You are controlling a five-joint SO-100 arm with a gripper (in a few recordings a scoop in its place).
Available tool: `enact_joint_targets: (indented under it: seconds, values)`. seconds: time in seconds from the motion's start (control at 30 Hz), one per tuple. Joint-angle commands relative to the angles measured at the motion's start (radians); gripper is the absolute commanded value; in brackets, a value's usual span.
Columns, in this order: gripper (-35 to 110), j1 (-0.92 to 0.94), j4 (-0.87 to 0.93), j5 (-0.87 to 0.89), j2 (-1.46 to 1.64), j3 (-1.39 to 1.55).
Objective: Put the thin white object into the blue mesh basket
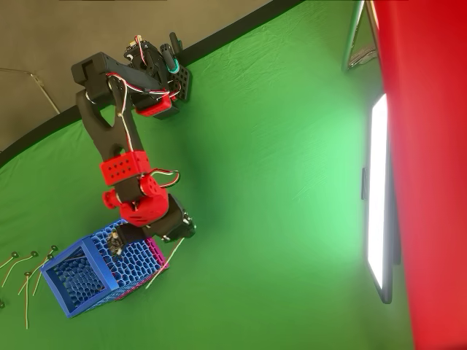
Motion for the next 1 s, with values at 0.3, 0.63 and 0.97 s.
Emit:
enact_joint_targets:
  seconds: [0.3,0.63,0.97]
  values:
    - [1,0.143,-0.268,0.397,0.141,-0.127]
    - [0,0.302,-0.334,0.877,0.104,-0.236]
    - [0,0.373,-0.192,1.241,-0.064,-0.410]
